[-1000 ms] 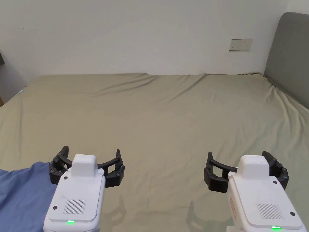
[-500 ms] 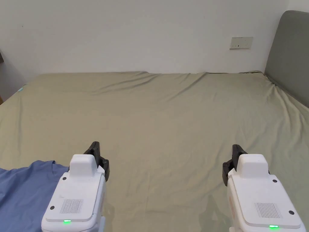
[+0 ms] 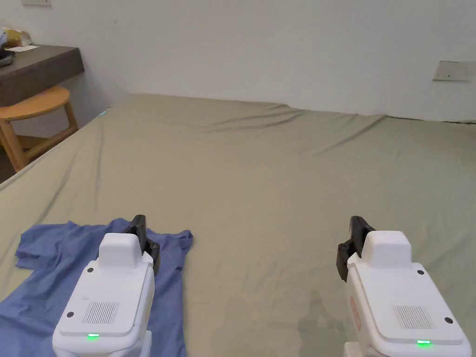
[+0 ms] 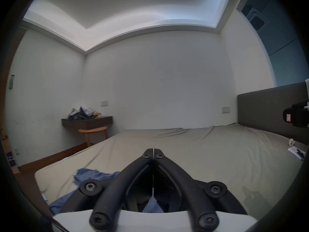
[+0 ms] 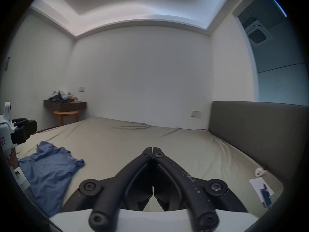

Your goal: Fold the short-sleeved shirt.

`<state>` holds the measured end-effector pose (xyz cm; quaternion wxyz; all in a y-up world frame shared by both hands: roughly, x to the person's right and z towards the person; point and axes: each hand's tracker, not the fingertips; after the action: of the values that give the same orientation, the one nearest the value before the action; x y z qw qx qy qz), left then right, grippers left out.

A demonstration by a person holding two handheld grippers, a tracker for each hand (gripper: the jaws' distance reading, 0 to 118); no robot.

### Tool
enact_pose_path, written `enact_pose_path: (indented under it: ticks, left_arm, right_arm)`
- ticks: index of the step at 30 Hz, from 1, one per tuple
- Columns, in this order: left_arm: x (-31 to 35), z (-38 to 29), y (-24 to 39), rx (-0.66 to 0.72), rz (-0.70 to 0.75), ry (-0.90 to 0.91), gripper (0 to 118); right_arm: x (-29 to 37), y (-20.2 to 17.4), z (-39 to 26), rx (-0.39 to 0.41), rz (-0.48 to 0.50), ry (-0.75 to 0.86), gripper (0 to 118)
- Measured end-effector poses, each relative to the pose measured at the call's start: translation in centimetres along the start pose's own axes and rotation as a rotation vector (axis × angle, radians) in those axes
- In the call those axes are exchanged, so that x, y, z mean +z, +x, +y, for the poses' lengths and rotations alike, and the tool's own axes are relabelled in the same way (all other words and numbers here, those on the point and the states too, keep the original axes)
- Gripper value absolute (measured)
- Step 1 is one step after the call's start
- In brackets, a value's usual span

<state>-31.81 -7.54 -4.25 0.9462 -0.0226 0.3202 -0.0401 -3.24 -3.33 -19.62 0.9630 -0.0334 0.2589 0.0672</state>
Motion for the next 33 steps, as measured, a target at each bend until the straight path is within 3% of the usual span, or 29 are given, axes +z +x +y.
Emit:
enact_pose_path:
  ticks: [8,15,22,29,31,33]
  left_arm:
    - [2.8,-0.7,-11.3,-0.020,0.259,-0.030,0]
    - [6.6,-1.4,-16.9,-0.043,0.397,-0.071,0]
    - [6.1,-2.7,-18.9,0.034,0.404,-0.156,0]
    - [-0.7,-4.7,-17.5,0.175,0.227,-0.383,0]
    - [-4.0,-6.5,-17.5,0.211,0.145,-0.487,10]
    - [-6.7,-7.6,-16.7,0.245,0.108,-0.570,51]
  right_arm:
    - [-3.2,-11.4,1.1,0.006,0.281,0.013,1]
    - [-3.2,-18.4,0.8,0.005,0.443,-0.002,1]
    - [-2.7,-19.8,0.3,0.036,0.499,-0.024,1]
    - [-4.0,-17.8,-0.2,0.077,0.445,-0.041,1]
    - [-4.5,-17.1,-0.5,0.080,0.418,-0.054,1]
    - [-5.2,-16.2,-0.8,0.082,0.393,-0.070,1]
